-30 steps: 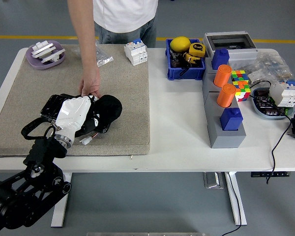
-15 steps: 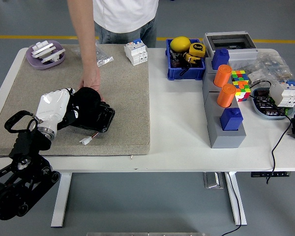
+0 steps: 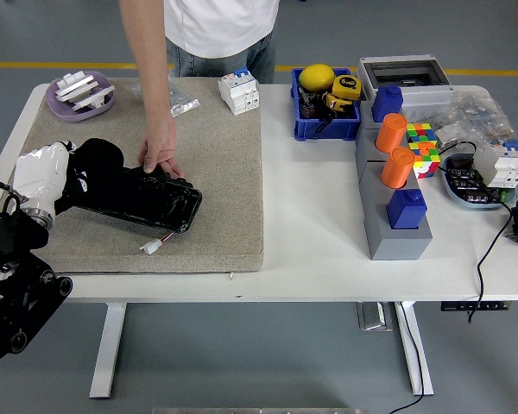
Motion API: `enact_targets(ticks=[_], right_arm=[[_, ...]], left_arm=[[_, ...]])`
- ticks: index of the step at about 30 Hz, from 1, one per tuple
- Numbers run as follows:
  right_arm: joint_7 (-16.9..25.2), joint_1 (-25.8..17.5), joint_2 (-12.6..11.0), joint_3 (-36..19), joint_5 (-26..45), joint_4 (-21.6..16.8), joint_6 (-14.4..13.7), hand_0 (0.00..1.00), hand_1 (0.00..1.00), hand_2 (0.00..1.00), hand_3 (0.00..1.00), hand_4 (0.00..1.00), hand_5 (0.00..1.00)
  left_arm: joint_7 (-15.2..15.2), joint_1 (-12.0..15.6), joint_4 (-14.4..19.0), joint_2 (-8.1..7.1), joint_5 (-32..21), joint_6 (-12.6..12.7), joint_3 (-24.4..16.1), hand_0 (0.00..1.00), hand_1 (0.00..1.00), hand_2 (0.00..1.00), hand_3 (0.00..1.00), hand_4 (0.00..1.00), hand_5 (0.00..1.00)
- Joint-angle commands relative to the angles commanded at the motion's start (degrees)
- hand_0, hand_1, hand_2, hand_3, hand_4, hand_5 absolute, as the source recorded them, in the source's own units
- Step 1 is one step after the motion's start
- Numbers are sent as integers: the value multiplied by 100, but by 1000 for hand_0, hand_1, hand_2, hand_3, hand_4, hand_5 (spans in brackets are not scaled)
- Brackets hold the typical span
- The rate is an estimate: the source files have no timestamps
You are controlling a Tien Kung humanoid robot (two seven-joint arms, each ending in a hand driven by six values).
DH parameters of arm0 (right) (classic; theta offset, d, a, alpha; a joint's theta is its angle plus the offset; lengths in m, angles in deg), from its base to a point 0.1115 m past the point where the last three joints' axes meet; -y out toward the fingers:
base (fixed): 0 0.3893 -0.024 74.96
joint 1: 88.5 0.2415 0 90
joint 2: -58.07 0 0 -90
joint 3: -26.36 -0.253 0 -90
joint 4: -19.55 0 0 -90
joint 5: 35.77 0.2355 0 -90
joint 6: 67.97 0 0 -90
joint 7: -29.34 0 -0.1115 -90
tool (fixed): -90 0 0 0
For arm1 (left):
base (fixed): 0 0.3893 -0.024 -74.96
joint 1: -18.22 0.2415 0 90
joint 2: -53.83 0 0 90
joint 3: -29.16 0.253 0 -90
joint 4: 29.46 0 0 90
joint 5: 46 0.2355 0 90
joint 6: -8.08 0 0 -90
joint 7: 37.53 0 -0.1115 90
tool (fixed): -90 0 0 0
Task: Pick the rag up,wipe the panel,place it on the desk
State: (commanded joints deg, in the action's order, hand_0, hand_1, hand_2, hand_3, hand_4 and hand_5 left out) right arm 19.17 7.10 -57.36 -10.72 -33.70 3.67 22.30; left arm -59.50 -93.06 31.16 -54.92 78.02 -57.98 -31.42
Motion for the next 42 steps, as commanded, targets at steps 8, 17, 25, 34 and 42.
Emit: enact_targets(ticks=[8,17,25,34,42], right_arm=[[-1,11,-1,-4,-10,-6,-15,750,644,668,567,928,433],[-2,3,-4,9,-2,-6,-20,749,645,669,567,928,433],[2,-1,-5,13,13,0,-18,750,645,668,567,928,433],[6,0,3,3,24,6,-9,749,645,669,567,928,433],[14,5,-12,-20,12,7,-16,748,644,667,568,927,431]], left_arm=[[36,-34,-256,-14,-62,43,-27,286,438,588,424,2,2],[31,-2,-290,-24,-48,90,-110,289,438,584,429,2,2],[25,50,-62,0,-156,81,89,293,434,577,429,2,2],[-39,180,516,88,-129,72,441,293,435,577,434,2,2],[-83,175,898,84,-208,58,936,295,434,575,432,2,2]])
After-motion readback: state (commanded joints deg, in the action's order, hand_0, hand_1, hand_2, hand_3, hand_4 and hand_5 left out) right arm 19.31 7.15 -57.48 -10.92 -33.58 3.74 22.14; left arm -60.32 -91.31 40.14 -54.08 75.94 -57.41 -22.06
